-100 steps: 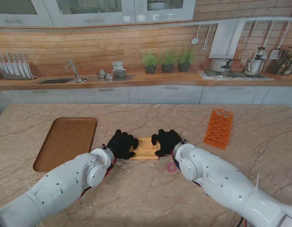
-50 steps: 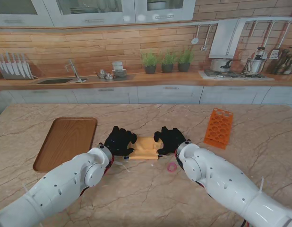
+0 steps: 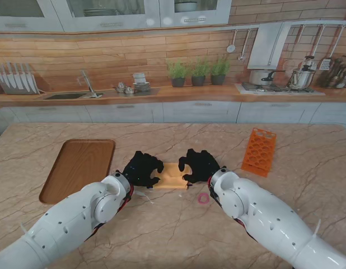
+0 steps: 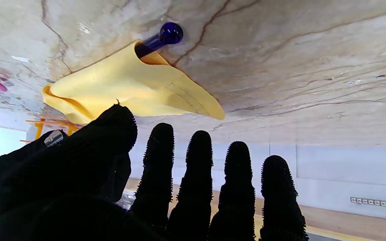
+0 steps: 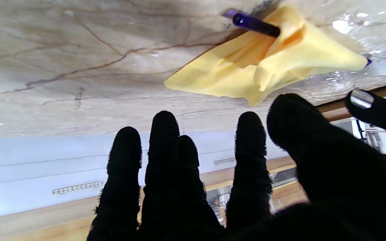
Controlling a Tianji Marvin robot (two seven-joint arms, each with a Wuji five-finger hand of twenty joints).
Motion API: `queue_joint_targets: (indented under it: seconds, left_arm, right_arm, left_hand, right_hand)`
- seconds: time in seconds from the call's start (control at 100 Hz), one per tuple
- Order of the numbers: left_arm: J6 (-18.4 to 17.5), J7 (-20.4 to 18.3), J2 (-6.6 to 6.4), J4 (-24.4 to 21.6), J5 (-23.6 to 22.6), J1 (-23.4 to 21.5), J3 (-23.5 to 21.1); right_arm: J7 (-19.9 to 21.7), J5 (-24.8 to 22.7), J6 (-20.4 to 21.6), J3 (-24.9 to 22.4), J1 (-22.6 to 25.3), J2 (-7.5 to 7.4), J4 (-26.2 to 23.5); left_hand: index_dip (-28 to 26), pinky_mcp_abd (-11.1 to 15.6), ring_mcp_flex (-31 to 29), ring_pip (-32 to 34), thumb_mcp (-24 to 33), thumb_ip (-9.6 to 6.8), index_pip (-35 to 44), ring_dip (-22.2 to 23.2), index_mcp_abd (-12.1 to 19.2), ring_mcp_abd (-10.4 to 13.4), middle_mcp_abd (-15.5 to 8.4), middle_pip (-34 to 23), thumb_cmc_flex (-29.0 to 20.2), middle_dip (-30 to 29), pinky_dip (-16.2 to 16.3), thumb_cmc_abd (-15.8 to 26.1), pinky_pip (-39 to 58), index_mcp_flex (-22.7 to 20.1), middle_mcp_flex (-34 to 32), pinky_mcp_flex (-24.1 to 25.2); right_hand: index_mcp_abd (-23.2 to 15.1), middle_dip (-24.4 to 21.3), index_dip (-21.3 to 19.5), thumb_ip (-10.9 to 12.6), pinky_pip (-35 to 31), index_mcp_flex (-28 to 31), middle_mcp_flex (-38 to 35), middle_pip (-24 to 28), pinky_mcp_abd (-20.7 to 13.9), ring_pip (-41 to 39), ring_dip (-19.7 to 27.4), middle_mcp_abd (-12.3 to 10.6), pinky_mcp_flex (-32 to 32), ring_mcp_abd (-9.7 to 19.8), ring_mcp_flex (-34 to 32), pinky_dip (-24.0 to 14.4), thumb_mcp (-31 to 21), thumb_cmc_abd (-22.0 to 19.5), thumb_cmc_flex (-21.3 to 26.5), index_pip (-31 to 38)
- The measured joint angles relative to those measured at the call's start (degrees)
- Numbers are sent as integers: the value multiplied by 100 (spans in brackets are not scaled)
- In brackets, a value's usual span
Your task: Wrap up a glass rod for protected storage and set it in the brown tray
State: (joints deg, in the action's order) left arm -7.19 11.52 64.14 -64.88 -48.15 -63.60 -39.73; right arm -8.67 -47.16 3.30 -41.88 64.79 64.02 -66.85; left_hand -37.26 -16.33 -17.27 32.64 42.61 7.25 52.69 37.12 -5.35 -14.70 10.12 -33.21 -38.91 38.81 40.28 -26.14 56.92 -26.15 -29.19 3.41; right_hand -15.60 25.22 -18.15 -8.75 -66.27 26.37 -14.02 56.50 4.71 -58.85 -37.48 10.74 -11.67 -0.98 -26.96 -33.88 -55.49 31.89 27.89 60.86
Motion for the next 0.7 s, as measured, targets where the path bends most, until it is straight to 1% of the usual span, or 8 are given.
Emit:
queue_joint_targets:
  seconds: [0.17,0.26,0.34,0.39,0.48,0.5,0.54,0.7]
  left_arm:
    - [-56,-27,-32,-39,-26,-14,18]
    - [-50,-88,-36,-66,-10,-25,22]
    - [-49,-142,-41,-87,7,-26,47]
    - [-49,-166,-44,-101,16,-27,62]
    - [-54,-196,-45,-114,43,-26,94]
    - [-58,-204,-45,-115,48,-24,105]
    - [-62,-218,-46,-115,56,-18,131]
    - [-57,-292,-45,-112,89,10,193]
  right_arm:
    - [-88,-169,164,-15,81,-51,-102]
    - [-115,-180,219,-7,90,-57,-113]
    - [-137,-179,293,11,85,-59,-110]
    - [-141,-181,371,23,77,-62,-103]
    - [-159,-295,559,61,57,-83,-97]
    - [-171,-350,591,74,52,-90,-97]
    - [-197,-466,632,110,40,-108,-96]
    - [-346,-800,701,332,-50,-187,-54]
  left_hand:
    - [67,0,-3,0,0,0,0,-24,51,19,-2,-1,7,34,-1,0,0,-1,-3,-1]
    - [72,0,-3,0,0,0,0,-25,101,20,-2,-1,7,41,-45,0,0,-34,-6,0]
    - [137,0,-4,0,0,1,0,-29,126,20,-3,-38,-46,41,-50,0,0,-156,-80,0]
    - [149,0,-6,0,0,1,0,-32,184,20,-5,-58,-149,41,-55,-127,0,-165,-110,0]
    - [217,0,-54,2,-11,1,0,-34,195,20,-5,-62,-211,41,-59,-123,0,-286,-165,-1]
    - [219,0,-55,24,-11,66,0,-35,195,20,-5,-66,-212,41,-59,-123,0,-286,-165,0]
    - [228,0,-68,15,-11,66,0,-35,217,21,-5,-77,-212,41,-60,-123,-1,-286,-165,0]
    - [306,0,-69,15,-17,66,0,-36,244,21,-5,-79,-213,41,-60,-123,-2,-287,-165,-1]
  right_hand:
    - [-404,0,5,0,0,-2,-40,0,0,0,1,-53,0,15,0,0,64,0,14,146]
    - [-754,-30,5,-65,0,10,-148,13,-1,1,1,-96,-2,28,-1,0,132,-53,281,265]
    - [-973,-30,5,-65,0,297,-245,19,-1,1,1,-150,-2,31,-1,0,190,-72,387,296]
    - [-1037,-30,5,-65,0,439,-302,19,-2,1,1,-159,-2,32,-1,0,201,-76,349,297]
    - [-1084,-30,42,-64,0,683,-369,-5,-2,1,1,-221,-2,32,-1,2,242,-76,347,297]
    - [-1098,-30,70,-64,0,772,-369,-7,-2,1,1,-224,2,32,-1,2,242,-76,347,297]
    - [-1101,-30,72,-64,0,880,-437,35,-2,1,1,-278,15,32,-1,2,243,-76,347,295]
    - [-987,-30,197,-63,0,1004,-551,-18,-2,1,1,-282,74,25,-1,2,243,-62,342,281]
